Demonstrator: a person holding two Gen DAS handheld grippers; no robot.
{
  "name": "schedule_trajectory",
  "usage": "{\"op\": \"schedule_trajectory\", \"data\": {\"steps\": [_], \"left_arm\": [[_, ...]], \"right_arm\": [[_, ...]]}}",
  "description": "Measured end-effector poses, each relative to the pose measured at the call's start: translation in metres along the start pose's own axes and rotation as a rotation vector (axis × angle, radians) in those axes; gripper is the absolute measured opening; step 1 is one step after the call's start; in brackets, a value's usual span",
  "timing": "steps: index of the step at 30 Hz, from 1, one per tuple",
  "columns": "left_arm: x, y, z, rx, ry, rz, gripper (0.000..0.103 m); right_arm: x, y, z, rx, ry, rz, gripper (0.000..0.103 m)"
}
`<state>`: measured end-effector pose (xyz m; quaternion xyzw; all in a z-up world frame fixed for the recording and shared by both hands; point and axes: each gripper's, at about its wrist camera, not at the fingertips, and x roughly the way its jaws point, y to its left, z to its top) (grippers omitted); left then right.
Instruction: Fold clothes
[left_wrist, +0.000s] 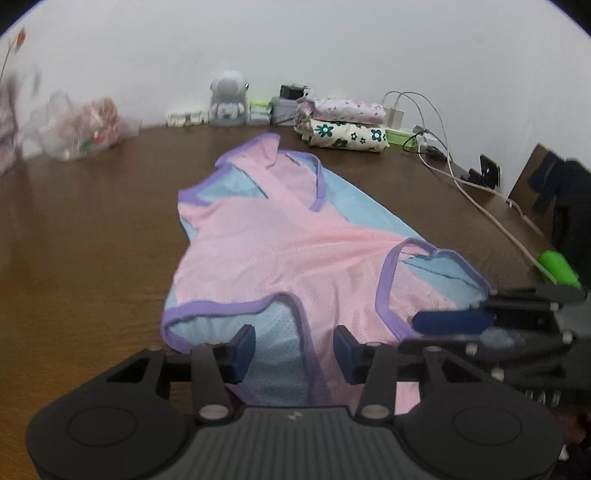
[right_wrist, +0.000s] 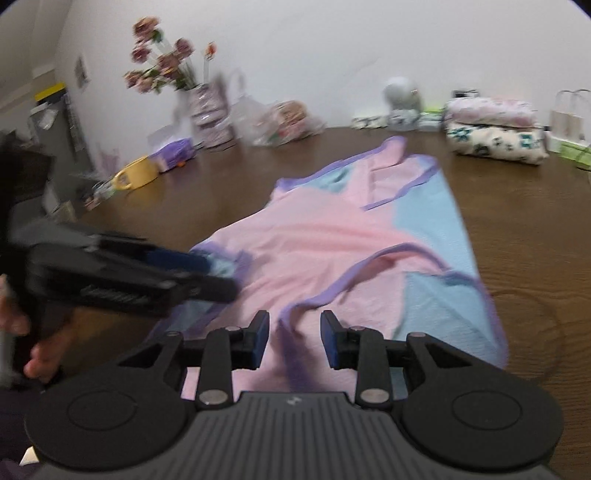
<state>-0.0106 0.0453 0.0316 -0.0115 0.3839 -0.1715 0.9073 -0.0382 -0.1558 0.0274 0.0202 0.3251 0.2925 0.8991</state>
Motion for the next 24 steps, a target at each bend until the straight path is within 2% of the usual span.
{"op": "schedule_trajectory", "data": {"steps": [1,3,4,5,11,15,17,18,20,21,22,23,24], "left_arm": [[0.002,-0.001,0.001,-0.007,0.004,-0.019,0.032],[0.006,0.001,0.001,-0.023,-0.004,-0.046,0.015],[0.006,0.001,-0.001,-0.032,-0.004,-0.047,0.008],[0.004,0.001,-0.001,-0.04,-0.009,-0.052,0.004],[-0.012,0.01,0.016,-0.118,-0.097,-0.098,0.002],[-0.008,0.01,0.036,-0.122,-0.158,-0.07,0.002],[0.003,0.012,0.041,-0.144,-0.166,-0.052,0.005],[0.009,0.014,0.042,-0.164,-0.148,-0.042,0.013],[0.008,0.016,0.039,-0.162,-0.114,-0.041,0.014],[0.004,0.016,0.036,-0.151,-0.107,-0.045,0.019],[-0.002,0.014,0.032,-0.128,-0.105,-0.044,0.023],[-0.012,0.011,0.026,-0.091,-0.111,-0.039,0.035],[-0.021,0.006,0.02,-0.052,-0.114,-0.038,0.048]], "right_arm": [[0.001,0.002,0.0,-0.007,0.004,0.006,0.031],[0.003,0.004,0.001,-0.019,0.006,-0.002,0.021],[0.004,0.005,0.001,-0.022,0.008,-0.005,0.01],[0.004,0.005,0.001,-0.02,0.009,-0.009,0.004],[-0.008,-0.006,0.009,-0.008,-0.036,-0.072,0.003],[-0.015,-0.015,0.015,0.001,-0.066,-0.121,0.003],[-0.019,-0.02,0.018,0.006,-0.081,-0.146,0.004],[-0.021,-0.022,0.02,0.008,-0.088,-0.158,0.005],[-0.025,-0.027,0.023,0.013,-0.103,-0.182,0.015],[-0.026,-0.029,0.025,0.015,-0.11,-0.195,0.018],[-0.028,-0.032,0.027,0.017,-0.118,-0.207,0.029],[-0.03,-0.034,0.028,0.019,-0.125,-0.219,0.039],[-0.032,-0.036,0.03,0.022,-0.133,-0.231,0.04]]}}
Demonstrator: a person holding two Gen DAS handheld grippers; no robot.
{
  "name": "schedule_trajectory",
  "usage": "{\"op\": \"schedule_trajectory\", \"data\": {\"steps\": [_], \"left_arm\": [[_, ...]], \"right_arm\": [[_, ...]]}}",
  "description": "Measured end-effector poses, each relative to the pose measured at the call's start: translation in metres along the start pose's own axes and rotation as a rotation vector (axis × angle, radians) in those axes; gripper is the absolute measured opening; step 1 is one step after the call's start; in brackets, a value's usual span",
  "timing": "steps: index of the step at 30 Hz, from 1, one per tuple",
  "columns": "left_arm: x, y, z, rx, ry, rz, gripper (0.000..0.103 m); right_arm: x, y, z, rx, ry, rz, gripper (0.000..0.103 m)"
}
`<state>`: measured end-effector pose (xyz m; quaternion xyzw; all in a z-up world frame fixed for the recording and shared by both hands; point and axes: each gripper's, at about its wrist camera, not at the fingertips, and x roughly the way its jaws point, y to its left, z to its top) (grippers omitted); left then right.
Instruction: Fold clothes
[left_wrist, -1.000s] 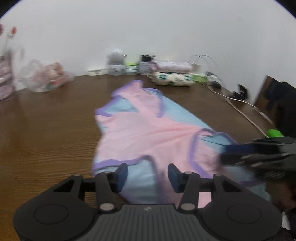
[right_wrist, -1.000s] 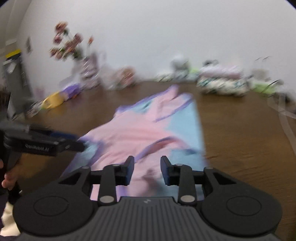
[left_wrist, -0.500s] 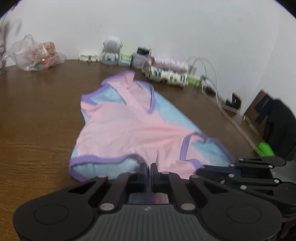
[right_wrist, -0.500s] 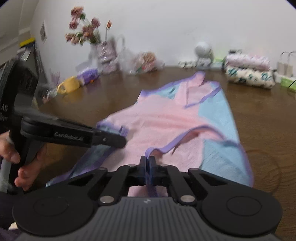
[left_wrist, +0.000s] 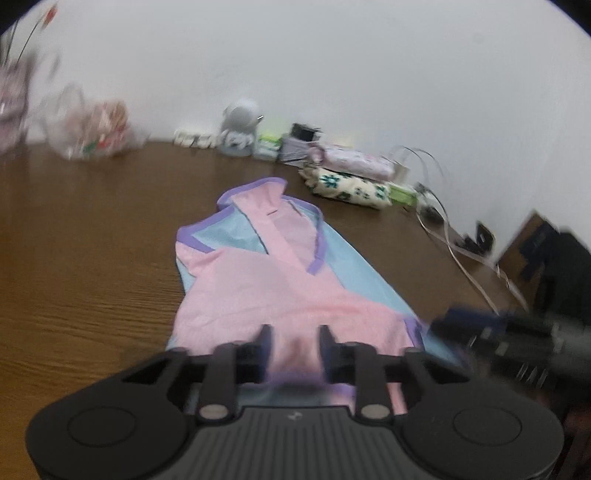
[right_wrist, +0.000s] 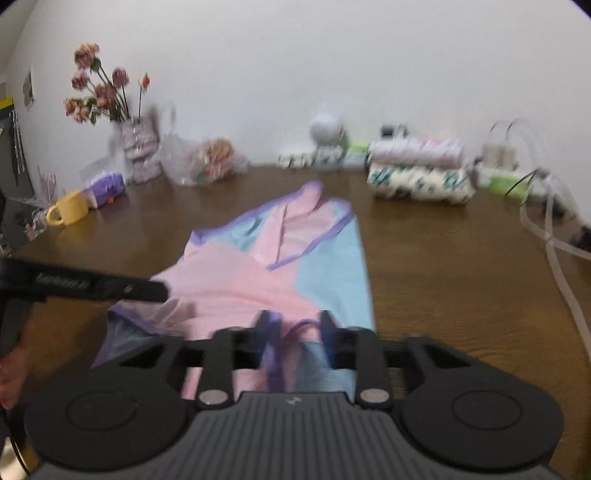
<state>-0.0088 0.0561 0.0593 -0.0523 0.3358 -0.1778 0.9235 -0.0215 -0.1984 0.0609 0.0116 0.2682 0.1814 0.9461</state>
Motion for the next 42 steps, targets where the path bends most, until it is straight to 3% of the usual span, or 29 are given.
{"op": "schedule_trajectory", "data": {"steps": [2,4,8,12,15,17,20,23,25,27,31,34,35,36,40,42], "left_arm": [[-0.018,-0.011,-0.014,0.079,0.005,-0.022,0.055],[-0.027,-0.021,-0.029,0.137,0.039,-0.07,0.055],[-0.029,-0.033,-0.053,0.178,0.119,-0.096,0.053],[-0.033,-0.02,-0.067,0.13,0.152,-0.121,0.044],[-0.04,-0.008,-0.071,0.069,0.151,-0.151,0.035],[-0.046,-0.004,-0.074,0.055,0.149,-0.166,0.034],[-0.052,0.0,-0.076,0.052,0.141,-0.199,0.037],[-0.056,0.006,-0.078,0.02,0.121,-0.252,0.038],[-0.058,0.019,-0.077,-0.054,0.108,-0.318,0.037],[-0.061,0.033,-0.077,-0.129,0.095,-0.369,0.035],[-0.064,0.038,-0.079,-0.129,0.09,-0.326,0.026],[-0.063,0.036,-0.081,-0.11,0.097,-0.308,0.025],[-0.063,0.035,-0.082,-0.104,0.1,-0.302,0.025],[-0.063,0.035,-0.083,-0.098,0.102,-0.297,0.025],[-0.063,0.033,-0.086,-0.075,0.111,-0.27,0.023],[-0.064,0.032,-0.084,-0.07,0.111,-0.247,0.023]], "right_arm": [[-0.013,0.0,-0.003,-0.016,0.002,0.016,0.04],[-0.029,0.005,-0.012,-0.049,0.023,0.052,0.04],[-0.046,0.021,-0.039,-0.12,0.08,0.136,0.04],[-0.05,0.032,-0.05,-0.171,0.123,0.155,0.035],[-0.055,0.031,-0.052,-0.19,0.153,0.143,0.016],[-0.059,0.031,-0.053,-0.202,0.173,0.135,0.01],[-0.065,0.031,-0.05,-0.211,0.178,0.127,0.015],[-0.055,0.042,-0.024,-0.189,0.072,0.164,0.024],[-0.04,0.052,-0.007,-0.188,0.025,0.188,0.025],[-0.008,0.065,0.001,-0.217,0.053,0.194,0.024],[0.042,0.076,0.001,-0.237,0.146,0.187,0.023],[0.046,0.071,0.002,-0.167,0.136,0.232,0.022],[0.048,0.069,0.003,-0.144,0.133,0.247,0.008],[0.05,0.068,0.004,-0.121,0.13,0.262,0.001],[0.055,0.053,0.009,0.042,0.085,0.327,0.001],[0.06,0.043,0.01,0.114,0.085,0.318,0.002]]}}
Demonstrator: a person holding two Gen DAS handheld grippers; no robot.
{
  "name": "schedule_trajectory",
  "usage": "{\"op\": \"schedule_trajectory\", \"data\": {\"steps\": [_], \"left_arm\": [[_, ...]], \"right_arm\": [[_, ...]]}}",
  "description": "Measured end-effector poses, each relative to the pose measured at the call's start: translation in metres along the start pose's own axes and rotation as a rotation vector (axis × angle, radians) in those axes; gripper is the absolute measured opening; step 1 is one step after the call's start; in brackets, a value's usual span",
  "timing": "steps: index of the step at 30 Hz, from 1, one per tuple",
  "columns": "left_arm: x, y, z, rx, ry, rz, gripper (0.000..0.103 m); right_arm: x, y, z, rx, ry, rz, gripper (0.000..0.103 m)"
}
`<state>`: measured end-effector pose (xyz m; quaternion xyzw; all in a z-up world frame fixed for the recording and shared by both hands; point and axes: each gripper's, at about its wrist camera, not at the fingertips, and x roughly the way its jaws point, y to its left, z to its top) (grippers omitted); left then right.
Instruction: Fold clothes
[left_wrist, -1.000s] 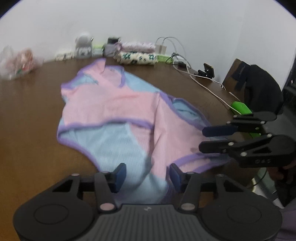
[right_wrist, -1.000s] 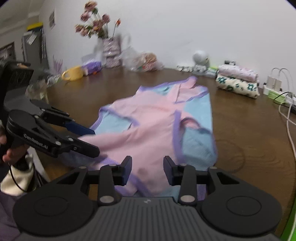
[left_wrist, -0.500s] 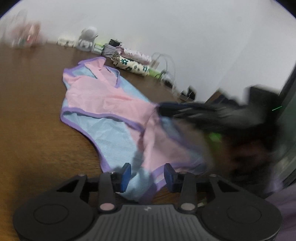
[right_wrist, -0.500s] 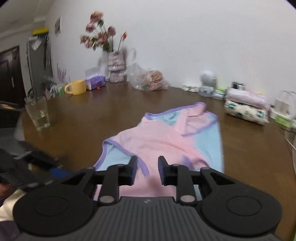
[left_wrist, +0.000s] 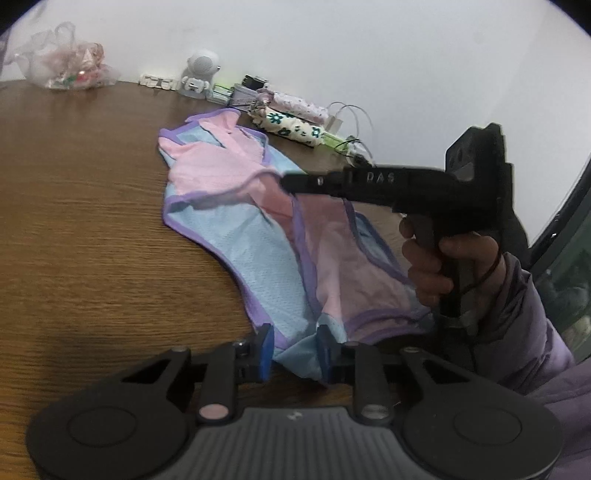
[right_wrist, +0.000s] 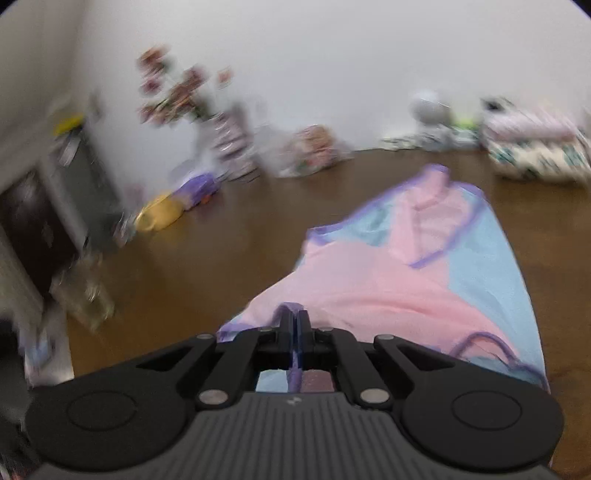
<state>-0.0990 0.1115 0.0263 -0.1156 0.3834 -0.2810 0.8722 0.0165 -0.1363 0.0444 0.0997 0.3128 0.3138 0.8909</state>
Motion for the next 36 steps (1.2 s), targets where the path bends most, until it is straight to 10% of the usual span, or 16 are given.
{"op": "schedule_trajectory", "data": {"steps": [6,10,12,13,17,21,26,36], "left_arm": [[0.008,-0.017,0.002,0.065,0.012,0.025,0.026],[0.008,-0.025,0.0,0.109,0.013,0.072,0.019],[0.006,-0.025,-0.001,0.116,0.011,0.097,0.002],[0.005,-0.025,-0.002,0.12,0.01,0.109,0.002],[0.0,-0.026,-0.004,0.133,0.007,0.159,0.0],[-0.004,-0.027,-0.007,0.147,0.003,0.209,0.001],[-0.007,-0.024,-0.002,0.127,-0.006,0.229,0.008],[0.006,-0.05,0.006,0.172,-0.033,0.081,0.022]], "right_arm": [[-0.004,-0.007,-0.005,0.002,-0.007,-0.081,0.01],[0.001,0.005,-0.008,-0.081,0.05,-0.1,0.042],[0.006,0.012,-0.011,-0.125,0.075,-0.111,0.032],[0.005,0.013,-0.011,-0.128,0.057,-0.123,0.007],[0.001,0.016,-0.01,-0.141,-0.016,-0.172,0.004],[-0.004,0.02,-0.009,-0.153,-0.09,-0.222,0.006],[-0.042,0.019,-0.013,-0.18,-0.077,-0.198,0.05],[-0.11,0.035,-0.073,-0.383,0.121,-0.154,0.04]]}}
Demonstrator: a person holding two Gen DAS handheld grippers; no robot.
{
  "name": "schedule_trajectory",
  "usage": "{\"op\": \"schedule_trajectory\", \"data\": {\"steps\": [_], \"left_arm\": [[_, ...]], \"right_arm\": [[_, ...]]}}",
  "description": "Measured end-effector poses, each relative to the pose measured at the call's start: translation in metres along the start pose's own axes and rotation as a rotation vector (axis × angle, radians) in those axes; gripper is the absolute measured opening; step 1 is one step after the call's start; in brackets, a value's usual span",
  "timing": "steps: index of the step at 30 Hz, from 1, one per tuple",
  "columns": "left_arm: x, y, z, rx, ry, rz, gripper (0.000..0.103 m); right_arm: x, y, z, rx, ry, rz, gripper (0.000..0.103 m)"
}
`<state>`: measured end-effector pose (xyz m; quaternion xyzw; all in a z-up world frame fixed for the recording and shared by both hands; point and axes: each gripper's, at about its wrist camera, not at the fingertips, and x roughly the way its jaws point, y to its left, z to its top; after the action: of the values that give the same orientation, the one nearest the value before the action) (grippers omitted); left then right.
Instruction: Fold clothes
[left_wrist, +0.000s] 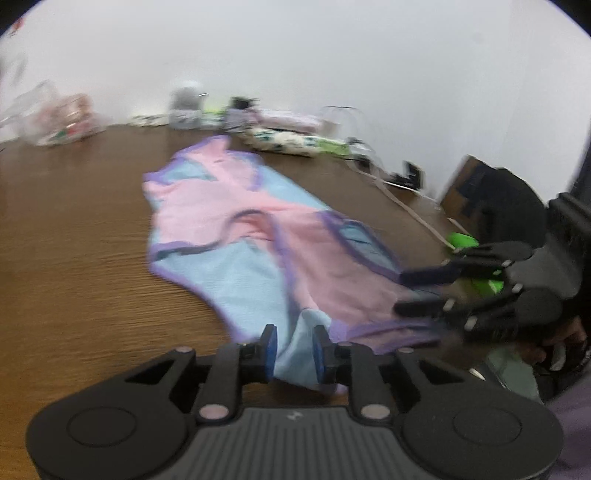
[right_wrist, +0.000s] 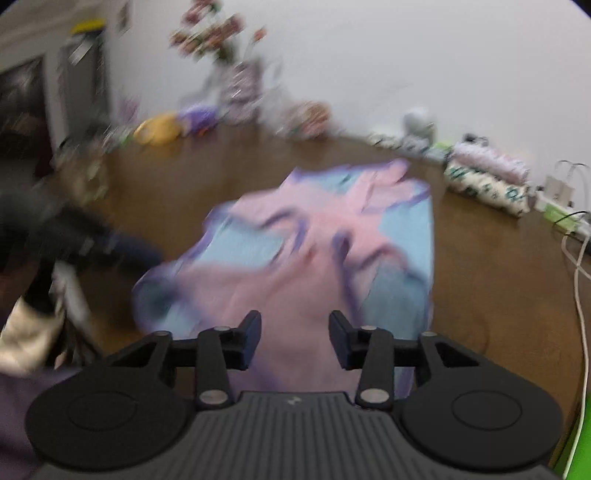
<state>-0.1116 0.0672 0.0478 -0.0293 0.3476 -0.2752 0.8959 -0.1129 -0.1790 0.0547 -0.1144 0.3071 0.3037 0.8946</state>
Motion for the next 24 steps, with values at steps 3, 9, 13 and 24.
{"op": "schedule_trajectory", "data": {"steps": [3,9,13,24], "left_arm": [[-0.001,-0.014,-0.001,0.055,-0.005,0.001,0.031],[0.013,-0.024,-0.006,0.112,0.073,0.046,0.03],[0.016,-0.02,-0.012,0.116,0.106,0.082,0.029],[0.012,-0.011,0.002,0.075,0.046,-0.038,0.034]], "right_arm": [[-0.005,0.009,-0.014,-0.042,0.006,0.01,0.04],[-0.011,0.001,-0.025,-0.031,0.034,-0.011,0.021],[-0.02,-0.007,-0.033,-0.01,0.06,-0.021,0.005],[-0.032,-0.009,-0.013,0.032,-0.023,0.027,0.023]]}}
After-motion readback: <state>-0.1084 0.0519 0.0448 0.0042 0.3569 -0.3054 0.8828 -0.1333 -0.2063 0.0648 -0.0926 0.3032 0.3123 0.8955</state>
